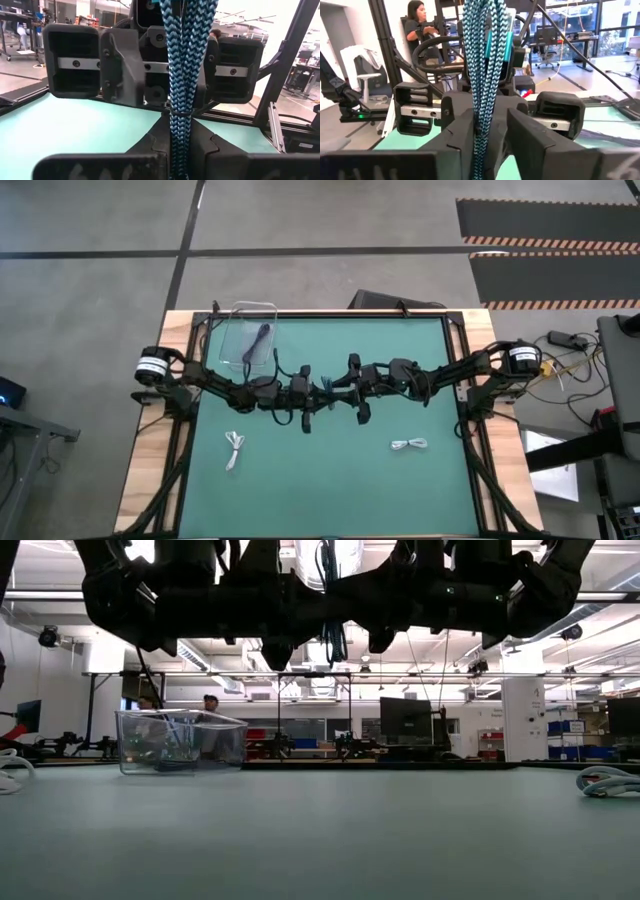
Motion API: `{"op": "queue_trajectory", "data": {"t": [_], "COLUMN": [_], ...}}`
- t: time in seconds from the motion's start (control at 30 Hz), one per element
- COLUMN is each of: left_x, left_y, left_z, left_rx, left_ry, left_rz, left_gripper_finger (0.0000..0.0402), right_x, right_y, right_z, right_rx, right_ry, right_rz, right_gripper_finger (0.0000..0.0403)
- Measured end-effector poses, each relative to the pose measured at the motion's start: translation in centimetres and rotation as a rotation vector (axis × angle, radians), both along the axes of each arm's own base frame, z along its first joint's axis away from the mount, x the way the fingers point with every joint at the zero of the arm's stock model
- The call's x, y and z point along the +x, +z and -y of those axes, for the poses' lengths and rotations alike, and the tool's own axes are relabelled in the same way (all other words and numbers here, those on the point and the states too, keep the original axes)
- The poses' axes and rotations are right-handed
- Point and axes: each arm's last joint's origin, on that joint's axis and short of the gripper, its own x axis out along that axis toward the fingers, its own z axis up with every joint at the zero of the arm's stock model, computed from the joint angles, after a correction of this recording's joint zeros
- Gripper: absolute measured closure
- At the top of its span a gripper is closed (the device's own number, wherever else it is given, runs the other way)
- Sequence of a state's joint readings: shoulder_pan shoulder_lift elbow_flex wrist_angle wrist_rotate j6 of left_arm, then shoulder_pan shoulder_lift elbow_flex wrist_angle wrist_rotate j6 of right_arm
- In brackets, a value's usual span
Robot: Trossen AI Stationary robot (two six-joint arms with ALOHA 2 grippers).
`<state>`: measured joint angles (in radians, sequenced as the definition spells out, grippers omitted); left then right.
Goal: Pick and place USB-C Cables
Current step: Put the blue charger cable into the transparent bin
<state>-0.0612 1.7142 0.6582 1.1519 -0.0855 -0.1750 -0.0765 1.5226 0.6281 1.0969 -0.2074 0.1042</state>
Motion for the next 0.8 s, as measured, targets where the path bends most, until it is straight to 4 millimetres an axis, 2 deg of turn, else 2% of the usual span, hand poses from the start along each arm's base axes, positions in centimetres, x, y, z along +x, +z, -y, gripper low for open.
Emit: {"op": "queue_trajectory", "data": {"t": [0.37, 0.6, 0.8], "left_x": [0.0, -0.1, 0.0], "left_y": [-0.2, -0.2, -0.1], "left_z": [0.0, 0.0, 0.0], "left_rx": [-0.001, -0.002, -0.002], "left_ry": [-0.003, -0.005, -0.004], "left_rz": [-0.012, -0.014, -0.012], "left_gripper_finger": [0.0389, 0.0389, 0.0389], "right_x": [-0.3, -1.4, -3.0], "right_y": [0.5, 1.8, 2.6], "right_z": [0.3, 0.3, 0.4], "right_rx": [0.035, 0.035, -0.008], "right_ry": [-0.011, -0.018, -0.113], "right_rz": [-0.018, -0.094, -0.226], "right_gripper_finger": [0.0219, 0.0209, 0.0209]}}
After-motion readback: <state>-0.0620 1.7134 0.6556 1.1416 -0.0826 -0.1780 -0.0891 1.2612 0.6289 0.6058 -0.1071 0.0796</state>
